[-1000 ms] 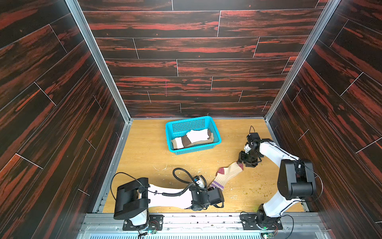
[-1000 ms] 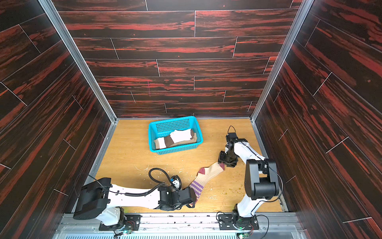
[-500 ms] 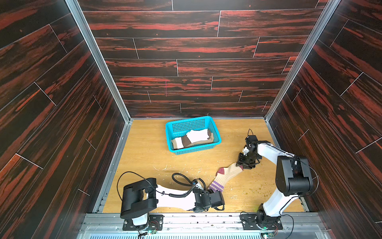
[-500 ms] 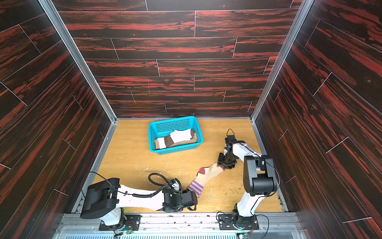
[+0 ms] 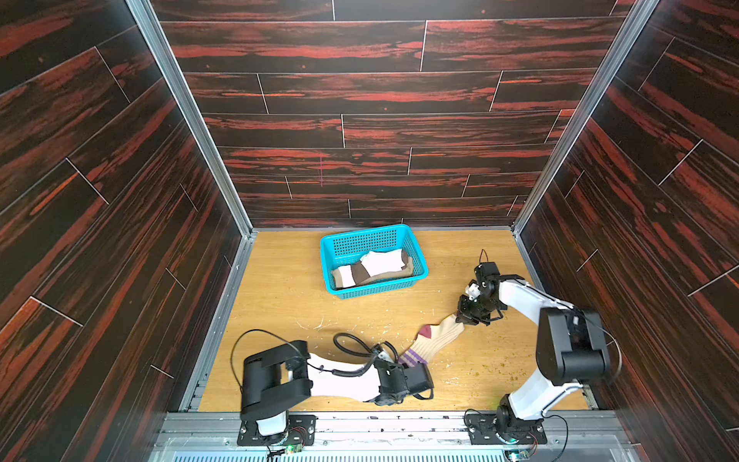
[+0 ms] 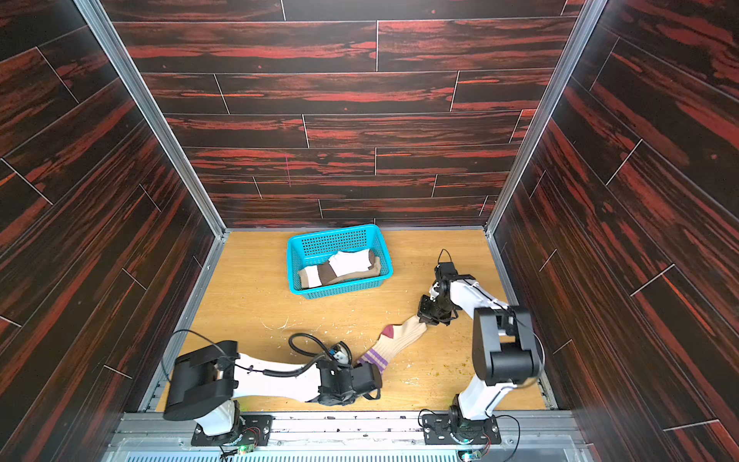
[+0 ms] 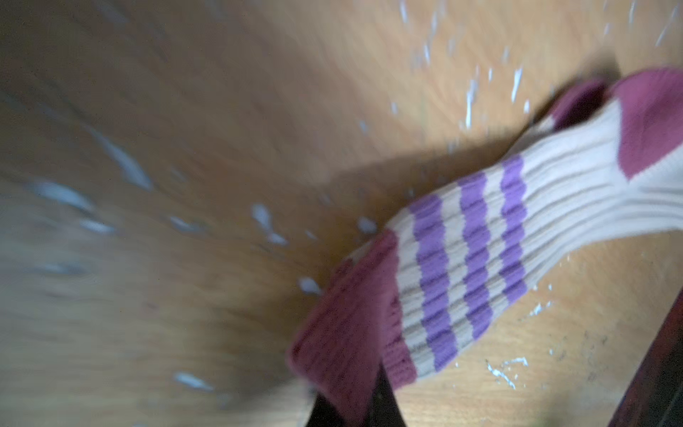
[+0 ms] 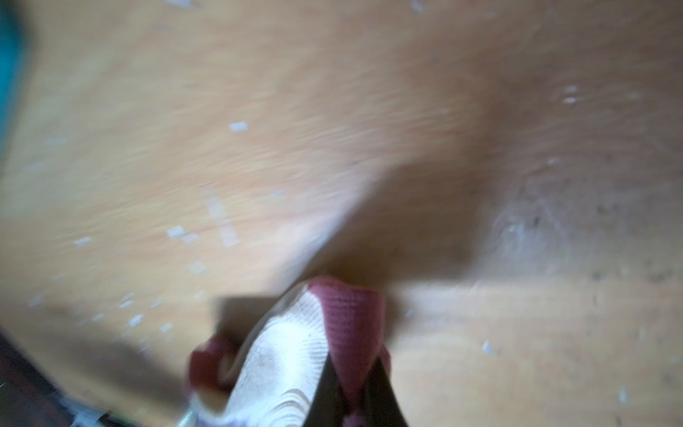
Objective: Place the socks together as a pair
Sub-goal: Pick up a pair of socks from the center of the board, then place a pair of socks in the bin.
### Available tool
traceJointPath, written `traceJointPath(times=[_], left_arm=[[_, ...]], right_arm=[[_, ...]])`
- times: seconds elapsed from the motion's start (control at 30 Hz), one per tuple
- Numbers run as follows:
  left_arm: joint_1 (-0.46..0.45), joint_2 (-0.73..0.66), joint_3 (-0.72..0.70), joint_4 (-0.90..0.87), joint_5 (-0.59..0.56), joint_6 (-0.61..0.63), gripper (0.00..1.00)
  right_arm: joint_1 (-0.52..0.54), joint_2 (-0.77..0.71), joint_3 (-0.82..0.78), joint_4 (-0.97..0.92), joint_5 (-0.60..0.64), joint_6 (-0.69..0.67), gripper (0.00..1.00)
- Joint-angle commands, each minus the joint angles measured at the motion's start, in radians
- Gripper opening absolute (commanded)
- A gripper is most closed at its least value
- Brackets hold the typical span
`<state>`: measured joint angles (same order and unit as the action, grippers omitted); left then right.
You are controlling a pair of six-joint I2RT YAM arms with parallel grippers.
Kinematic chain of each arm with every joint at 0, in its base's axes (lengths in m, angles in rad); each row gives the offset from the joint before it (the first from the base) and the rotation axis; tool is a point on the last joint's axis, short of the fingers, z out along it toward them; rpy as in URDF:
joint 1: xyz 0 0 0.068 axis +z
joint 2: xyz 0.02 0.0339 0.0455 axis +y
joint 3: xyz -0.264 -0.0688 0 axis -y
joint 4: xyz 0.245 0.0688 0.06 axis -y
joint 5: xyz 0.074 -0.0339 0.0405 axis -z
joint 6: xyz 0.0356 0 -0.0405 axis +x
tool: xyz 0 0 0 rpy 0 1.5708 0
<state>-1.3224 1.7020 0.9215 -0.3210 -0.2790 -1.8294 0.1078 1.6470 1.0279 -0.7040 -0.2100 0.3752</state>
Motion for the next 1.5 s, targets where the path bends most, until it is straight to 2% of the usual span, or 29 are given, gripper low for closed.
traceJointPath(times=[0.0, 0.13, 0.23, 0.37, 0.53, 0.67, 0.8, 0.9, 1.1, 1.23, 1.47], left_arm=[[0.044, -0.151, 0.022, -0.201, -0.099, 0.114, 0.02], [0.092, -0.300, 0.055, -0.305, -0.183, 0.221, 0.02], [0.162, -0.392, 0.096, -0.364, -0.180, 0.321, 0.02], [0.294, -0.462, 0.188, -0.422, -0.142, 0.483, 0.03], [0.527, -0.463, 0.322, -0.471, -0.029, 0.695, 0.03], [0.752, -0.406, 0.403, -0.464, 0.124, 0.839, 0.03], [0.926, -0.267, 0.507, -0.466, 0.252, 0.977, 0.03], [1.015, -0.163, 0.569, -0.456, 0.306, 1.053, 0.03], [1.128, 0.026, 0.636, -0.395, 0.506, 1.112, 0.03], [1.130, 0.122, 0.649, -0.392, 0.522, 1.142, 0.02], [1.133, 0.229, 0.606, -0.340, 0.518, 1.157, 0.03]], right_arm=[[0.007, -0.100, 0.010, -0.032, -0.078, 0.018, 0.00], [0.006, -0.207, 0.073, -0.081, -0.172, 0.038, 0.00], [0.009, -0.272, 0.148, -0.099, -0.256, 0.070, 0.00], [0.042, -0.262, 0.305, -0.111, -0.328, 0.121, 0.00], [0.141, -0.125, 0.545, -0.075, -0.346, 0.186, 0.00], [0.193, 0.042, 0.711, -0.041, -0.315, 0.220, 0.00], [0.227, 0.216, 0.861, 0.016, -0.322, 0.276, 0.00], [0.249, 0.361, 1.019, -0.001, -0.303, 0.286, 0.00], [0.254, 0.638, 1.339, -0.131, -0.257, 0.266, 0.00], [0.241, 0.795, 1.552, -0.269, -0.211, 0.219, 0.00], [0.206, 0.874, 1.522, -0.299, -0.157, 0.183, 0.00]])
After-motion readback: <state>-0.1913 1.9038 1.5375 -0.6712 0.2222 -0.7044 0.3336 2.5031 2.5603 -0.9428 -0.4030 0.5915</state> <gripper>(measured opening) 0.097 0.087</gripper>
